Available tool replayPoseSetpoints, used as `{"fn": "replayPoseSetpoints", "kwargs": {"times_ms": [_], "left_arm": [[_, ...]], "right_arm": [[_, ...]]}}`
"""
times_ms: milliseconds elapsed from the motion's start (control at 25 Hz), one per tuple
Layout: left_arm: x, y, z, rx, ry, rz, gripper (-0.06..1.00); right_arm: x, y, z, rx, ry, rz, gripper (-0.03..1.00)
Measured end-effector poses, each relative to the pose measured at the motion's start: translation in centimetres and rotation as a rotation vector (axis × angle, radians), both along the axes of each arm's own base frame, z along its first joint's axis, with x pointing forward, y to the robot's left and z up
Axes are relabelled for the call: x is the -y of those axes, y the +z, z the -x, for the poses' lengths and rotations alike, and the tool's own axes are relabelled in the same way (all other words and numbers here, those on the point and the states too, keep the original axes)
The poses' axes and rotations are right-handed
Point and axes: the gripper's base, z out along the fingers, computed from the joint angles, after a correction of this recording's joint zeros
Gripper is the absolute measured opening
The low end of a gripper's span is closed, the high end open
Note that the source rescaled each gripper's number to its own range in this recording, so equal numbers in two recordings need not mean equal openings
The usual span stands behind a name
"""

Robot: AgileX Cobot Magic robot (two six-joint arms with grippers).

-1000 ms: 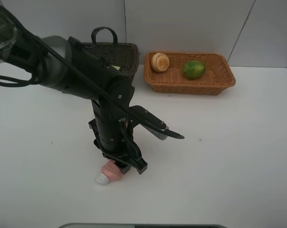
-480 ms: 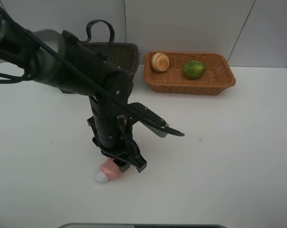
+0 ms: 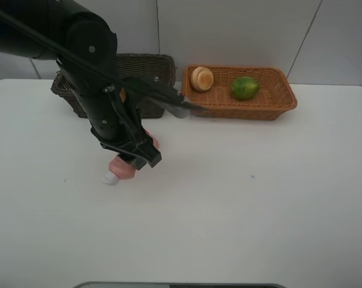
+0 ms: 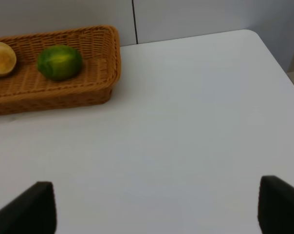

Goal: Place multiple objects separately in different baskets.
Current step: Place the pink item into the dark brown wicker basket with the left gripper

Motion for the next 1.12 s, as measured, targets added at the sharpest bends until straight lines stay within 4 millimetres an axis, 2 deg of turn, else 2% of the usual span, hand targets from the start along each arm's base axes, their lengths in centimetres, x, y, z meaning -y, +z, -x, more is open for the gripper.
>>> {"fn": "replayPoseSetpoints", "kwargs": {"times_ms": [280,560,720,840,1000,1120], "left_arm": [[-3.8,1.9,-3.5,0.093,0.103,-0.007,0.60],[-5.9,5.6,-8.1,0.292,0.218,0.112,0.60],[-7.2,6.7,-10.1,0.411,0.259,0.182,0.60],[-8.0,6.5,-11.6,0.483,0.293,0.233,0.60],[-8.7,5.0,-14.0,0.570,0.310,0.292,0.60],[-8.3,3.7,-15.8,0.618,0.304,0.334,0.60]], "right_arm": [[0.0,0.0,0.0,0.000,0.000,0.000,0.75],[0.0,0.0,0.0,0.000,0.000,0.000,0.75],[0.0,0.0,0.0,0.000,0.000,0.000,0.75],[0.0,0.0,0.0,0.000,0.000,0.000,0.75],[0.0,0.0,0.0,0.000,0.000,0.000,0.75],[0.0,0.0,0.0,0.000,0.000,0.000,0.75]]}}
